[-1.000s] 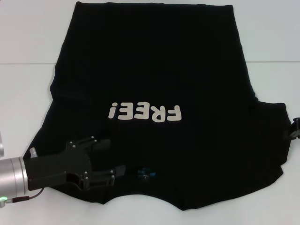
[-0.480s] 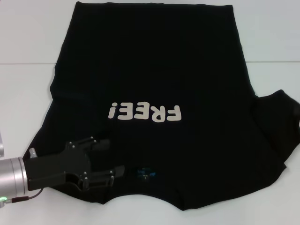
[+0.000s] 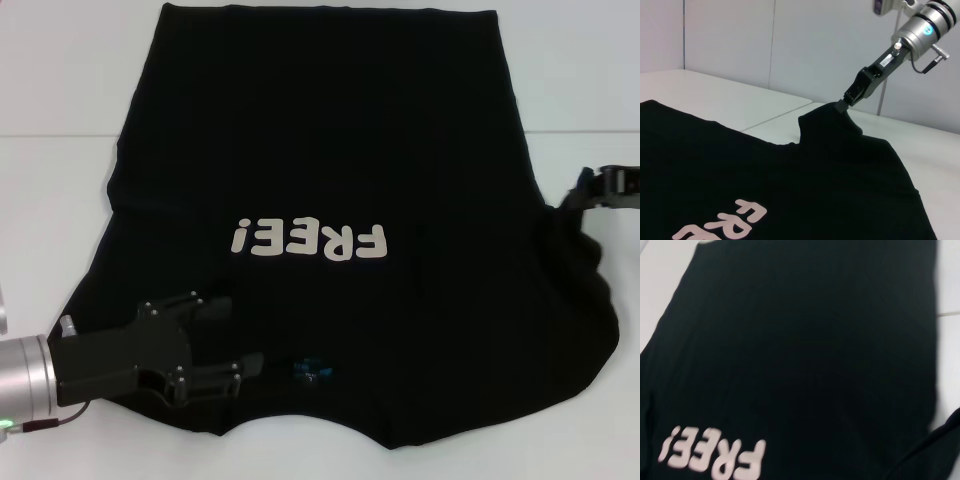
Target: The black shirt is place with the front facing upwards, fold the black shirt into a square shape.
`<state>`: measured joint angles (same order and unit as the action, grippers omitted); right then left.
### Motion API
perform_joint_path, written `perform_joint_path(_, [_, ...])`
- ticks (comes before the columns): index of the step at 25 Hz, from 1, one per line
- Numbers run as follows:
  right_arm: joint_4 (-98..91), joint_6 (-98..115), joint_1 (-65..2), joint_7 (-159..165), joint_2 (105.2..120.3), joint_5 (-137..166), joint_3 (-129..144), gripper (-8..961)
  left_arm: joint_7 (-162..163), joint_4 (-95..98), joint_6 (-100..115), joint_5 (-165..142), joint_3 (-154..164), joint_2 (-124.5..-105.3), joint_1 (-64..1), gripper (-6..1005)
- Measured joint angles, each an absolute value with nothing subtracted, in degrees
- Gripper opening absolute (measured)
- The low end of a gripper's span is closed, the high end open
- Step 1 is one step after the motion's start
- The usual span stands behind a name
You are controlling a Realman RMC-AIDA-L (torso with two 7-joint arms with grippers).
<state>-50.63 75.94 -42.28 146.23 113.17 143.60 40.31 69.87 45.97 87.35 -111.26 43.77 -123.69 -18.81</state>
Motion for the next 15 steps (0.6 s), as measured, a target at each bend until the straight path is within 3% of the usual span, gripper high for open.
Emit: perform_joint_path(15, [-45.39,75.05,-47.70,144.43,115.08,142.86,46.34,177,70.19,45.91,87.71,-111.07,43.77,-123.66,-18.72,834])
